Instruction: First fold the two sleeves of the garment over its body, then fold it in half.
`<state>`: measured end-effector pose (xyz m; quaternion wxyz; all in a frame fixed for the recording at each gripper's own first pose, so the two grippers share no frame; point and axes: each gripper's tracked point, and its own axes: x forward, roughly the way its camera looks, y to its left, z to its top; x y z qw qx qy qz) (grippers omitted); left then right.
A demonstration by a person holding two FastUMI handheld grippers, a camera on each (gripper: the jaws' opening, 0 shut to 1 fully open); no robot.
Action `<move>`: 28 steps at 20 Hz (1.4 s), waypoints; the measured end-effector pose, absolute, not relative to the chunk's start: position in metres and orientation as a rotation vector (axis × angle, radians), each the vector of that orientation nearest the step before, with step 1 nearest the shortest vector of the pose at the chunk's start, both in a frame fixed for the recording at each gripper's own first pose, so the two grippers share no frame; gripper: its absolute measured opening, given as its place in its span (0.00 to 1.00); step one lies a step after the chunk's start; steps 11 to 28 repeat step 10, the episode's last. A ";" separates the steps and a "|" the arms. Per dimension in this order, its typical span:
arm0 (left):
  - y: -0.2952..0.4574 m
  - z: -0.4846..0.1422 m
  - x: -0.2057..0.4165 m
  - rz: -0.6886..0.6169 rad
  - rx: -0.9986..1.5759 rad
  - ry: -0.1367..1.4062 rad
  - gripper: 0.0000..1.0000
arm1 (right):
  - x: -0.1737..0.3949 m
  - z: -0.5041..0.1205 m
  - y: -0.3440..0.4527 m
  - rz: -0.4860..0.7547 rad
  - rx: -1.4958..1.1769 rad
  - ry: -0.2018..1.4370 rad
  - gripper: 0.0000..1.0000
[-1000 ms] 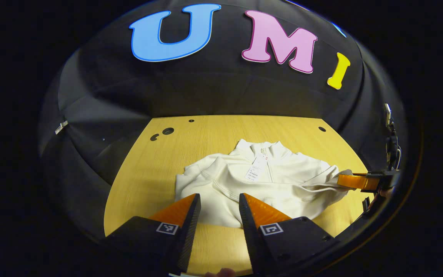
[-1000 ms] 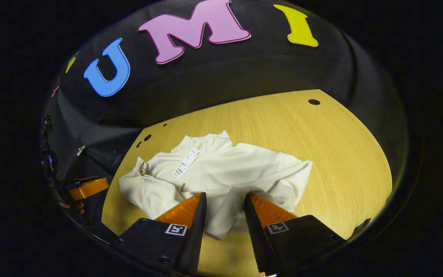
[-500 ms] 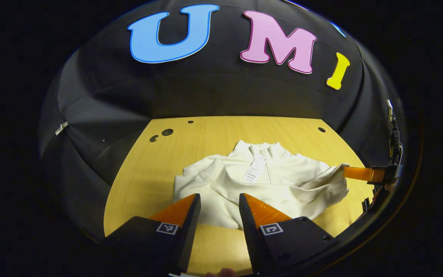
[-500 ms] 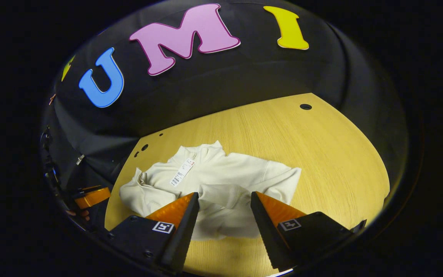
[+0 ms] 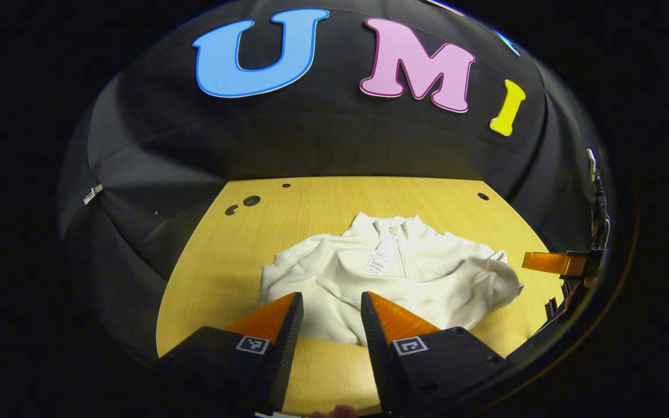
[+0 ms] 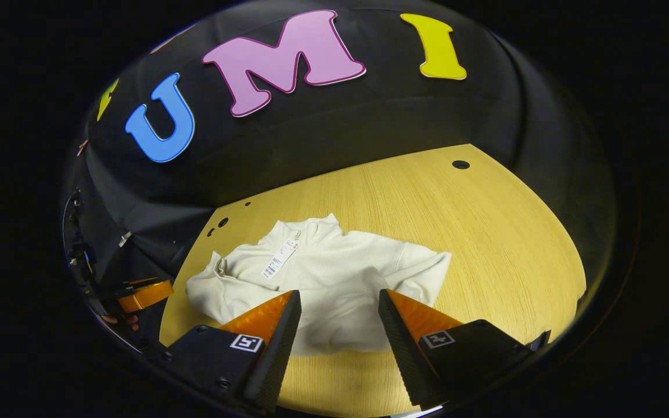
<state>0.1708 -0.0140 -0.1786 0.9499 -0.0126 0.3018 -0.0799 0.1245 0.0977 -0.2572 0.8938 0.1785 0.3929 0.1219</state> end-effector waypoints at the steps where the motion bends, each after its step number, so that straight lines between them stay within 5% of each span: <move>1: -0.013 -0.179 0.169 -0.161 -0.029 0.614 0.63 | 0.124 -0.258 0.098 0.255 0.368 0.817 0.83; 28: -0.013 -0.182 0.165 -0.167 -0.034 0.620 0.63 | 0.118 -0.257 0.097 0.249 0.350 0.821 0.83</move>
